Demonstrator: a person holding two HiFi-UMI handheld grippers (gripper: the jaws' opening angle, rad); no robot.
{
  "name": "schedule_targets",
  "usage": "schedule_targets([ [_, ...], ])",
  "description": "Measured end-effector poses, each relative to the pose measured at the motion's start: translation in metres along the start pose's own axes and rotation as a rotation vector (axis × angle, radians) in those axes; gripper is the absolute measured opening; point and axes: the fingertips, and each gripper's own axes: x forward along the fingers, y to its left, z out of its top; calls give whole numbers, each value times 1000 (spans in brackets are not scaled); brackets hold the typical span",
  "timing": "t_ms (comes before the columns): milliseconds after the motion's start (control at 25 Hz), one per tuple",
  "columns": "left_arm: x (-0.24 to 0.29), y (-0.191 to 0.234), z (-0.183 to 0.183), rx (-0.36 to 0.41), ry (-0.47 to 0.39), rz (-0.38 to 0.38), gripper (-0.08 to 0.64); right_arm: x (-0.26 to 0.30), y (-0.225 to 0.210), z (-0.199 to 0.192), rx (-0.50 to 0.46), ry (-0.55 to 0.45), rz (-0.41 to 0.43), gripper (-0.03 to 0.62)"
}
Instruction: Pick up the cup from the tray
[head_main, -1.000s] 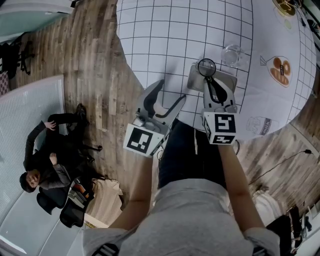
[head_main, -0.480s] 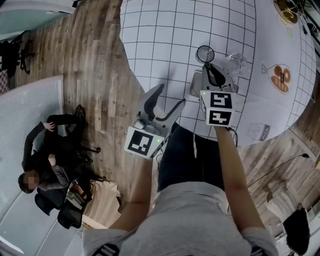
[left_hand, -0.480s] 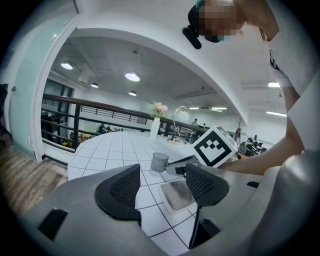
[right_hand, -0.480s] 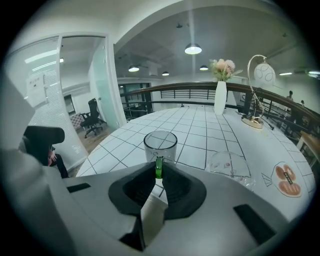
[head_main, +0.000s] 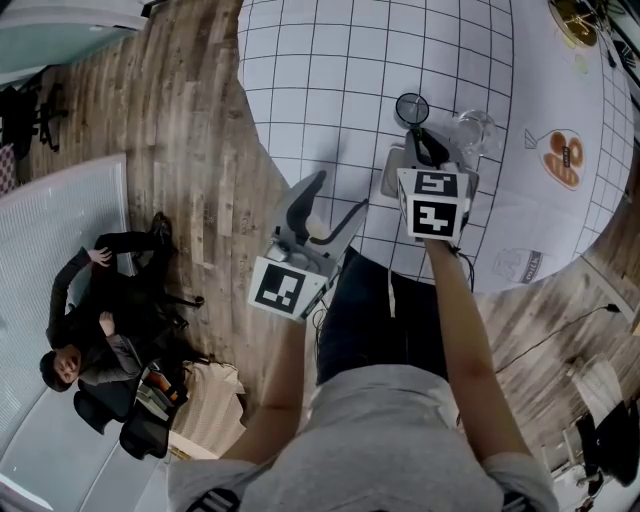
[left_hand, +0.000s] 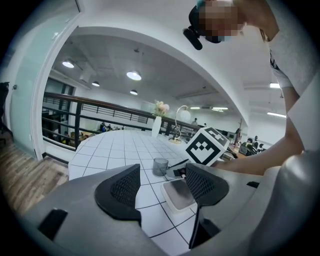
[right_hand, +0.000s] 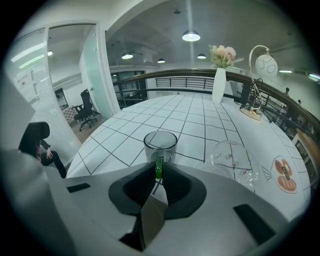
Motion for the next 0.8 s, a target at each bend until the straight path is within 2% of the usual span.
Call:
schedule_targets([
  [440,3,0,-2,-5,9,-8,295,3,0,-8,3,9,5,40],
  [600,3,0,-3,4,10,-2,295,1,-1,-5,27,-43,18,41],
  [680,3,-1,-2,5,7,1,295,-2,2,-2,40,-72,42,91],
  [800,4,-1,1,10,0,0,295,-11,2,3,36,-110,38,100],
])
